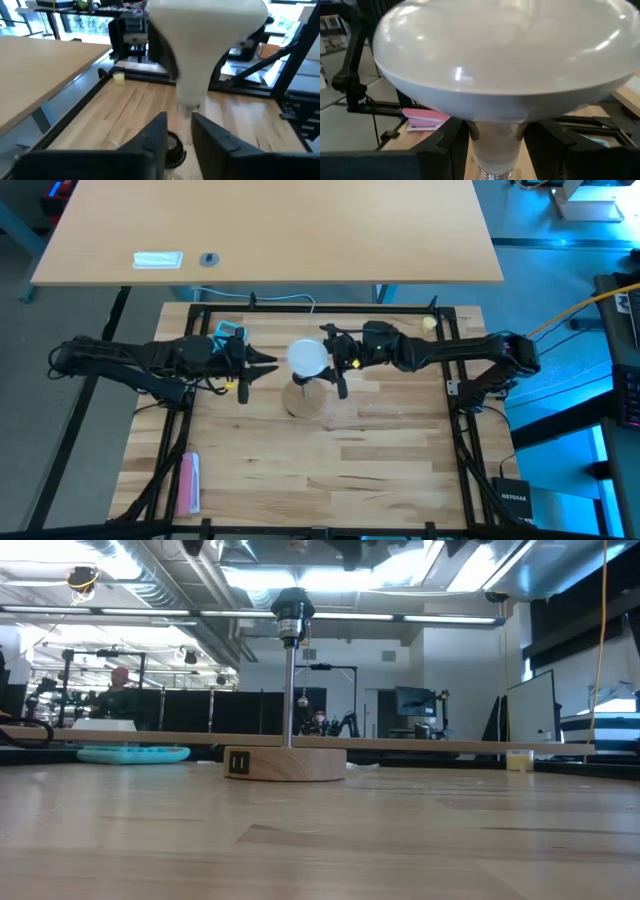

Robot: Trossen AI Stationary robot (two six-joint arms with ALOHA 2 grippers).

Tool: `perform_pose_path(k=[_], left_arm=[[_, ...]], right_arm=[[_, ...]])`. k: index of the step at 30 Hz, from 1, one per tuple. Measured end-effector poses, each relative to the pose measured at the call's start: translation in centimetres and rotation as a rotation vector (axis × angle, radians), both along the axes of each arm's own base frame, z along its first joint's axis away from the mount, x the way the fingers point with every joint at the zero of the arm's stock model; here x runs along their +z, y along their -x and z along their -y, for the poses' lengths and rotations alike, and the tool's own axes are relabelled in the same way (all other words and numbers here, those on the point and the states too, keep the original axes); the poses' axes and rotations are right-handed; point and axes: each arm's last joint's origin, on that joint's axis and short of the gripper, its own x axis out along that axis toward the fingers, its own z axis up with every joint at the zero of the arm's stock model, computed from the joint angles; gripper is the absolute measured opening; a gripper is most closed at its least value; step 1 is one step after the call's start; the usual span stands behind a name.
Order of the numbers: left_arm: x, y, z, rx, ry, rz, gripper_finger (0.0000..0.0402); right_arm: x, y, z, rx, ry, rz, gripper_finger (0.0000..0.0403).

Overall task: Screw lightbulb
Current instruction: Insert the light bulb into the lamp

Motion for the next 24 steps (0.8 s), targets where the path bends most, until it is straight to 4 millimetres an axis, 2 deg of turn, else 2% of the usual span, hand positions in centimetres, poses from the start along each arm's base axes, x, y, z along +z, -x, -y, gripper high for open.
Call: perform_pose_path(k=[6,9,11,14,17,21,24], left_arm=[[-1.4,-0.1,-0.9,0.051,0.013,-0.102,0.0178],[-3.9,-0.1,-2.2,0.12,0.042,-0.168,0.0217],[-5.3,-0.3,-3.0,0.1,0.074,-0.136,0.0237],[-8.0,-0.8,-3.8,0.02,0.149,-0.063,0.0255],[-11.6,-0.8,-4.2,-0.027,0.188,-0.082,0.0261],[-13.8,-1.6,-4.4,-0.097,0.164,-0.026,0.0263],[-14.3,-2.6,-4.4,-0.163,0.12,0.01,0.0263]], right_arm=[[1.3,1.8,0.7,0.005,0.015,-0.028,0.0162],[1.6,2.2,1.5,0.007,0.011,-0.032,0.0162],[1.5,2.3,2.1,0.021,0.002,-0.034,0.0162],[1.4,2.5,2.8,0.018,-0.006,-0.048,0.0162],[1.3,2.6,3.5,0.011,-0.011,-0.058,0.0162],[1.4,2.8,4.3,0.023,-0.015,-0.055,0.0162],[1.4,2.9,4.8,0.009,-0.028,-0.058,0.0162]])
